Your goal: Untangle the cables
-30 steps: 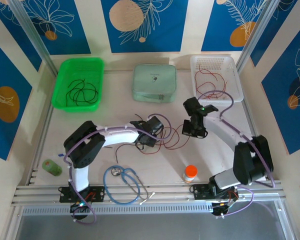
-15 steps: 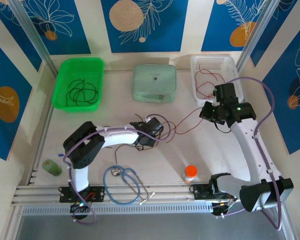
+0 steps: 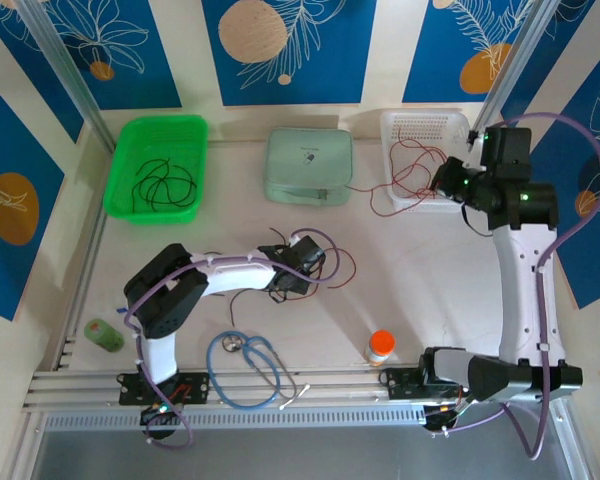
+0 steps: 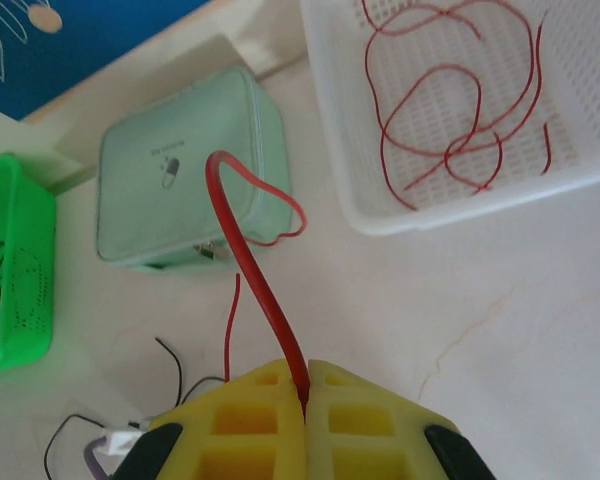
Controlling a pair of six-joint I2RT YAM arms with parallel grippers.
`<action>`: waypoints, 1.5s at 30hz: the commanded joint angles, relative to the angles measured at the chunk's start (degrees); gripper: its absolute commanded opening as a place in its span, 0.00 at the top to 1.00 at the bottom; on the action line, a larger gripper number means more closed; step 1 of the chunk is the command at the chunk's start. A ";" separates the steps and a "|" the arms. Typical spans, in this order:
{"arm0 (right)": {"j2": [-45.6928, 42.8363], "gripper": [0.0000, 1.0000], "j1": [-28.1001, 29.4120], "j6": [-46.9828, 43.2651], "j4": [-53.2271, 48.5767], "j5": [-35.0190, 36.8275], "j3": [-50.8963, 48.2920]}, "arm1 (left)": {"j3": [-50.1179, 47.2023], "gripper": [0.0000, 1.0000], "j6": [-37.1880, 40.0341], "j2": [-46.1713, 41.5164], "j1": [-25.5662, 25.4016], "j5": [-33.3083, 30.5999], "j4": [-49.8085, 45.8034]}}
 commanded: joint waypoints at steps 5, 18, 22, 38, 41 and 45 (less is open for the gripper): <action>4.26 1.00 -4.21 -0.29 2.55 -3.55 7.52 | -5.25 0.75 -0.46 2.32 2.99 -10.10 -14.13; 13.83 1.00 -5.70 -0.99 13.43 10.12 12.21 | -0.81 0.73 1.61 -4.92 2.96 -11.24 -15.83; 16.51 1.00 -5.78 -2.59 18.66 16.38 10.69 | 1.84 0.70 3.94 -9.83 2.96 -11.15 -15.61; 33.01 1.00 -6.01 -5.92 29.80 22.43 7.01 | 1.38 0.55 5.92 -28.00 3.09 -12.88 -17.69; 37.92 1.00 -5.81 -5.93 28.47 21.71 8.45 | 0.56 0.55 5.02 -29.44 3.31 -12.84 -18.79; 44.95 1.00 -5.47 -5.79 24.71 20.43 11.40 | 0.12 0.55 3.87 -30.59 3.58 -12.66 -20.29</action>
